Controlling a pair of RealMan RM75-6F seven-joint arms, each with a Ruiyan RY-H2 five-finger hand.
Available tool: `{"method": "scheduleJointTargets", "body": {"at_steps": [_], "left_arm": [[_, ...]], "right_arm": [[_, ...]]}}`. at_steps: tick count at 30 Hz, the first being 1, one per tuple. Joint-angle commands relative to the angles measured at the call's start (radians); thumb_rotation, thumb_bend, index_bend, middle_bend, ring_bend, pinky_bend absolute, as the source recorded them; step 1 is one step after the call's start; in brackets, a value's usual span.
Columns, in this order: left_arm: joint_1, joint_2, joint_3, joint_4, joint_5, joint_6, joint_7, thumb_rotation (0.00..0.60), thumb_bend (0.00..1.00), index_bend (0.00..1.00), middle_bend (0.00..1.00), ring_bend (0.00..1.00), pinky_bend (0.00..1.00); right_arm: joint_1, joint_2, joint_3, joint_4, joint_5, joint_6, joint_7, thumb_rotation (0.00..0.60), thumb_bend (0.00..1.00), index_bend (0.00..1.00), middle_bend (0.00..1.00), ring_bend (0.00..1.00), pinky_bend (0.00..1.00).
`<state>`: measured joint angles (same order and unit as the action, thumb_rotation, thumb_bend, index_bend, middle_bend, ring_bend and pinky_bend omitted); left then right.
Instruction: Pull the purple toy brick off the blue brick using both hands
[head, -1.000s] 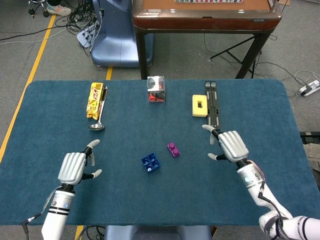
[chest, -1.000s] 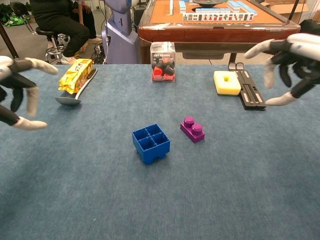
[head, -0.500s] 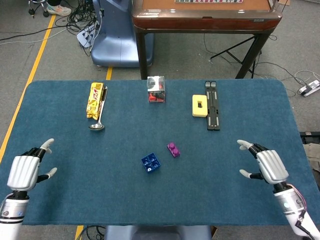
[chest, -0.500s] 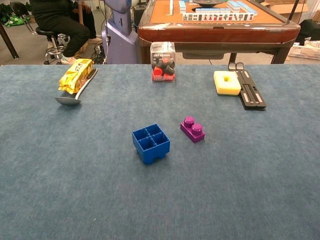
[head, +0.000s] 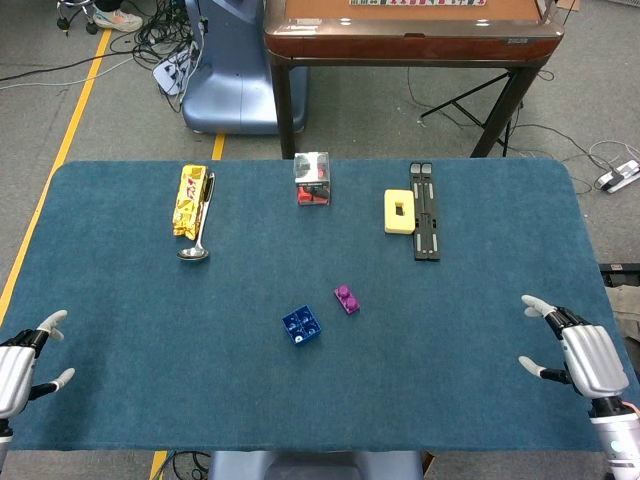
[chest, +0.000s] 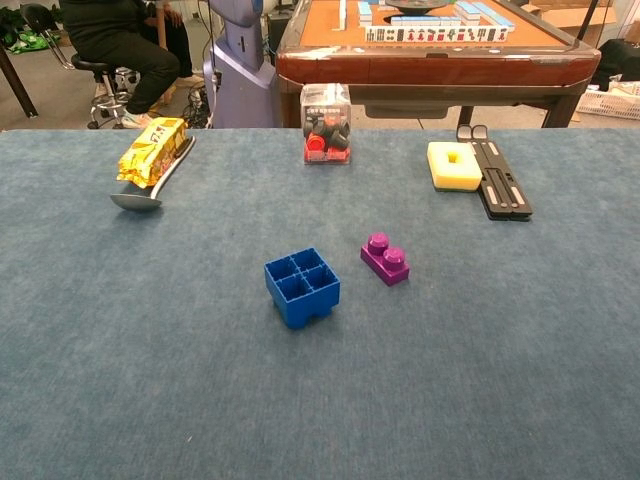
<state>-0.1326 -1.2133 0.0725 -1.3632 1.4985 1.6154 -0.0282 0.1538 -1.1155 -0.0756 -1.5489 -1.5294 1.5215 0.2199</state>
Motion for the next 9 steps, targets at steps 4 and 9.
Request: {"method": "scheduleJointTargets", "body": {"at_steps": [4, 9], "left_arm": [[0.001, 0.018, -0.007, -0.031, 0.031, -0.009, 0.042, 0.6, 0.0, 0.22, 0.41, 0.43, 0.61], [0.015, 0.024, -0.011, -0.041, 0.039, -0.008, 0.051, 0.6, 0.0, 0.22, 0.41, 0.43, 0.61]], "right_arm": [[-0.005, 0.004, 0.014, 0.01, -0.001, -0.022, 0.023, 0.6, 0.0, 0.22, 0.33, 0.29, 0.47], [0.004, -0.001, 0.029, 0.011, -0.01, -0.043, 0.035, 0.6, 0.0, 0.22, 0.33, 0.29, 0.47]]}}
